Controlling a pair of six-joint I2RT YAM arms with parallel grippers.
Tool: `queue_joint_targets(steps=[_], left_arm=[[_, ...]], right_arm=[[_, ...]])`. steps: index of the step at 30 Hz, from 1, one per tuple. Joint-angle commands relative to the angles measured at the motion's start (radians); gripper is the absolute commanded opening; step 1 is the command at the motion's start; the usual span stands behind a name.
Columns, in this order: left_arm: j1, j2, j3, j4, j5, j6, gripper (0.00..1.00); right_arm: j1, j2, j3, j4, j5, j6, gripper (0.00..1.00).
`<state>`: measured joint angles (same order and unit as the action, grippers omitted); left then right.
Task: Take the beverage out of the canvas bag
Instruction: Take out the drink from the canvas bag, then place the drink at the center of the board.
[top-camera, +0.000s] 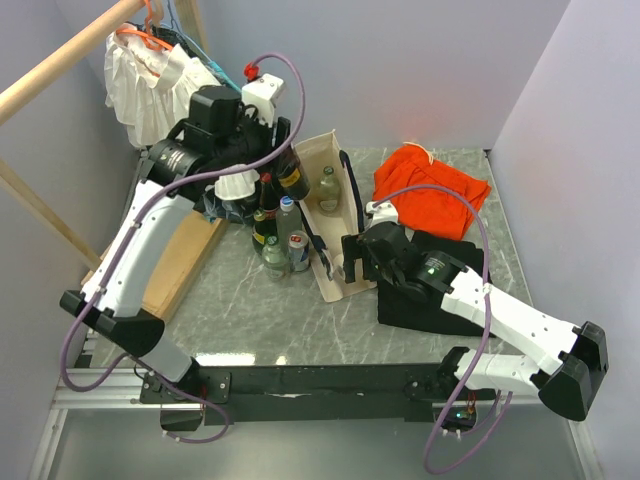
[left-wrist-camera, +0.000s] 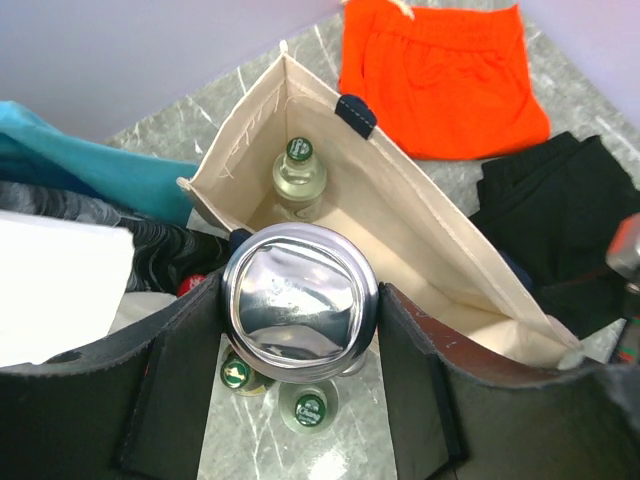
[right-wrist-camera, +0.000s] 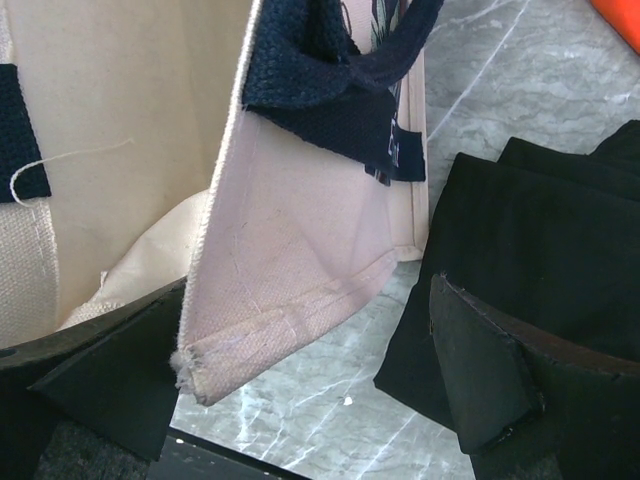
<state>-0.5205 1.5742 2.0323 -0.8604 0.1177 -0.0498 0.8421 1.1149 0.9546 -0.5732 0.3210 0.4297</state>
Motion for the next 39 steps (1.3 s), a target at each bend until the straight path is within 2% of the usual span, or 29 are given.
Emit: queue_joint_targets(steps=[1, 22, 39], left_arm=[[-0.004, -0.103, 0.026, 0.089, 0.043, -0.024, 0.01], [-0.006, -0.269, -0.184, 0.092, 0.126, -0.053, 0.01], [-0.044, -0.364, -0.446, 0.150, 0.155, -0.102, 0.01]], right_arm=[[0.008, -0.003, 0.016, -0.106, 0.024, -0.012, 1.00], [0.011, -0.018, 0.078, -0.129, 0.058, 0.004, 1.00], [0.018, -0.021, 0.127, -0.125, 0.087, 0.020, 1.00]])
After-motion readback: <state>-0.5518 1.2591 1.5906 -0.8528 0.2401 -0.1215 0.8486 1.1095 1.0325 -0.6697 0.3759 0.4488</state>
